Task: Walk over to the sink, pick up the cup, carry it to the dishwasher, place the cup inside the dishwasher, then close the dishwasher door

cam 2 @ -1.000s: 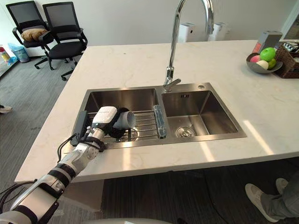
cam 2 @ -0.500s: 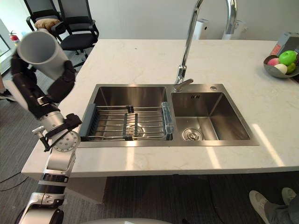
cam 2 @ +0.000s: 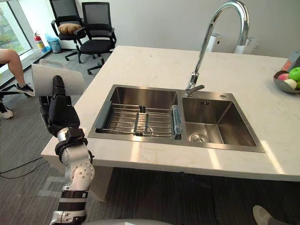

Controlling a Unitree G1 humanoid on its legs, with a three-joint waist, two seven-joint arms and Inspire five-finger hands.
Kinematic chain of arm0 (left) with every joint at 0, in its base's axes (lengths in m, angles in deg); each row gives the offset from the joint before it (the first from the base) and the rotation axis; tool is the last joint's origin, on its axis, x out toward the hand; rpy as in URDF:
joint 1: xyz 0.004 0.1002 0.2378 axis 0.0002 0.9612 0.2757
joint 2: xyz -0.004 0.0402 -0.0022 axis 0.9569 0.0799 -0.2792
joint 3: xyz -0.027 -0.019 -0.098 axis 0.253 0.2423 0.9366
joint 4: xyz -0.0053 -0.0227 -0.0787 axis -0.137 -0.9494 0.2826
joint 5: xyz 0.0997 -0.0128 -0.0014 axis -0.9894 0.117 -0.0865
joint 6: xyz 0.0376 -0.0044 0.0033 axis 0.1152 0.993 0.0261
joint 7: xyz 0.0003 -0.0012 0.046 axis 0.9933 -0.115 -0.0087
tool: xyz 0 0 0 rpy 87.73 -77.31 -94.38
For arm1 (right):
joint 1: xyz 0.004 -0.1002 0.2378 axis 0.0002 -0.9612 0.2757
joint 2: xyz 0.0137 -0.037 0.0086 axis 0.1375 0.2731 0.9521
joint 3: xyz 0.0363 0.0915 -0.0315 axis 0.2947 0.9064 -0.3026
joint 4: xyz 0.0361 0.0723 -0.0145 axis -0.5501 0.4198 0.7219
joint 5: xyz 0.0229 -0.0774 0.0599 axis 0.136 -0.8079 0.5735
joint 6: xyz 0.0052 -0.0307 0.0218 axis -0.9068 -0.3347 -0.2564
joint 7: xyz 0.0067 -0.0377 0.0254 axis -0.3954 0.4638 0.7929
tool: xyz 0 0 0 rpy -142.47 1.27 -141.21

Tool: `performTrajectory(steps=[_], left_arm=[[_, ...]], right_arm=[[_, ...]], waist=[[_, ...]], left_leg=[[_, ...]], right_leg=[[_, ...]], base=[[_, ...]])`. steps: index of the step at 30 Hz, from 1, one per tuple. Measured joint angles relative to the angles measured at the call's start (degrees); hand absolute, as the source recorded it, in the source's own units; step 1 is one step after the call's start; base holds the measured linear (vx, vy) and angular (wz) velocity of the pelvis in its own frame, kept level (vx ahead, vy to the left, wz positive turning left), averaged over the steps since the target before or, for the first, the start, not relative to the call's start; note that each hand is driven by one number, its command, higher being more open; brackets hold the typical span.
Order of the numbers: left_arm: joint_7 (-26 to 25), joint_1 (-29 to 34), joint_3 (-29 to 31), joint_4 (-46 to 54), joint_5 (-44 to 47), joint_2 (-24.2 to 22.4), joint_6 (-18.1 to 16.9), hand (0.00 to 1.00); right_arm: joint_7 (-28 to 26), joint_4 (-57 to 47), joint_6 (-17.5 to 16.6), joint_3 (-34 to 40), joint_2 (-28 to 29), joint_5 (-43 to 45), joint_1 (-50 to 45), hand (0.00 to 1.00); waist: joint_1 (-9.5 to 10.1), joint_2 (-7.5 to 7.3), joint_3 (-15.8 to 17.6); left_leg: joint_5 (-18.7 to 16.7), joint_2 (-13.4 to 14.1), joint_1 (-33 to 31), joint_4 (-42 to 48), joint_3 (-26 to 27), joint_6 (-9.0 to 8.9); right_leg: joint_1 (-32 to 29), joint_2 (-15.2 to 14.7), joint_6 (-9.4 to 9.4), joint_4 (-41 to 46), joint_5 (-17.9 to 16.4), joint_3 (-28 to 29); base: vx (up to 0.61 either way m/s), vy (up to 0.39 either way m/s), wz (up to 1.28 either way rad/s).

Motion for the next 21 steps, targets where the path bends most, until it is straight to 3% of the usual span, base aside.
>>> performTrajectory(steps=[4,6,9,12,13,14,16,17,18,20,21], left_arm=[[0.2,3.3,0.6,2.0,-3.8,-1.1,2.6,0.0],[0.3,6.5,1.3,3.2,-6.3,-3.0,3.6,0.0],[0.2,8.0,2.8,3.2,-9.5,-1.3,3.8,0.0],[-0.2,9.1,9.2,3.0,-10.3,2.3,4.0,0.0],[-0.3,9.7,10.3,3.0,-10.4,3.2,4.0,0.0],[-0.9,10.4,11.8,3.0,-11.4,4.3,4.2,0.0],[-1.1,12.1,14.6,3.1,-12.1,5.5,5.2,0.0],[-1.1,12.7,15.0,3.0,-12.3,5.7,5.7,0.0],[-0.7,14.6,16.2,3.0,-12.3,6.3,6.9,0.0],[0.6,16.7,16.2,2.3,-12.1,6.4,9.5,0.0],[2.8,18.7,16.9,2.2,-12.1,7.8,11.1,0.0]], right_arm=[[-0.3,-1.3,-2.0,0.2,1.0,-0.5,-0.5,1.0],[-0.3,-3.0,-3.1,-0.1,0.8,-1.2,-0.9,1.0],[1.1,-3.3,-3.0,-3.5,0.5,-1.9,0.3,1.0],[2.9,-1.0,-1.1,-4.7,-1.0,-2.1,3.2,1.0],[3.1,-0.6,-0.6,-4.7,-1.2,-2.2,3.4,1.0],[3.1,0.3,0.0,-5.0,-1.8,-2.2,3.7,1.0],[3.1,0.8,1.3,-7.2,-4.2,-2.4,4.4,1.0],[3.1,0.8,1.5,-7.9,-4.7,-2.6,4.7,1.0],[3.1,0.7,1.9,-9.3,-6.0,-3.6,5.6,1.0],[2.9,0.5,2.1,-8.9,-7.6,-3.6,5.7,1.0],[2.9,0.3,2.8,-9.0,-7.6,-3.7,6.2,1.0]], waist=[[0.22,-0.38,-0.1],[1.7,0.16,-0.2],[3.42,-1.27,-0.6],[5.41,-1.09,0.9],[5.88,-1.03,0.9],[6.8,-0.68,1.2],[8.74,1.43,2.9],[9.22,2.0,3.4],[9.55,3.17,4.5],[8.51,6.68,5.6],[8.77,5.66,5.4]], left_leg=[[-0.4,-2.2,-1.1,0.0,-2.6,0.65],[-0.7,-3.3,-1.3,0.2,-5.5,1.68],[-0.2,-4.7,-2.6,2.2,-9.4,3.34],[-0.6,-5.4,-5.6,6.1,-11.0,4.07],[-0.7,-5.5,-6.4,7.0,-11.1,4.14],[-0.8,-5.5,-7.7,8.4,-11.5,4.15],[-1.1,-5.1,-11.6,12.9,-12.8,3.42],[-1.2,-5.1,-12.7,14.0,-13.1,3.03],[-1.8,-4.7,-15.0,16.3,-13.0,2.3],[-2.0,-1.9,-15.0,16.1,-11.0,1.55],[-3.1,-0.3,-15.0,13.5,-7.3,0.14]], right_leg=[[-1.5,-2.9,0.26,5.8,-3.7,-3.0],[-6.2,-5.9,-0.09,19.5,-4.5,-4.5],[-9.0,-6.8,0.4,27.6,-4.0,2.2],[-8.7,-4.9,3.14,31.8,-6.2,9.3],[-8.0,-4.2,2.99,31.6,-6.5,9.7],[-6.6,-3.4,2.22,29.8,-7.7,9.6],[-2.6,-1.4,-0.24,22.0,-12.0,8.7],[-2.0,-1.2,-0.81,20.9,-13.3,8.1],[-0.4,-1.0,-0.13,17.6,-16.9,5.7],[0.9,1.0,-1.68,17.4,-16.5,1.8],[0.2,0.8,-3.29,17.2,-15.4,-1.3]], base=[[0.04,0.037,0.42],[0.07,0.058,0.6],[0.14,0.049,0.81],[0.08,-0.022,0.58],[-0.01,-0.042,0.44],[-0.07,-0.073,0.34],[-0.2,-0.126,0.46],[-0.38,-0.173,0.45],[-0.38,-0.16,0.47],[-0.41,-0.164,0.98],[-0.36,-0.125,1.16]])
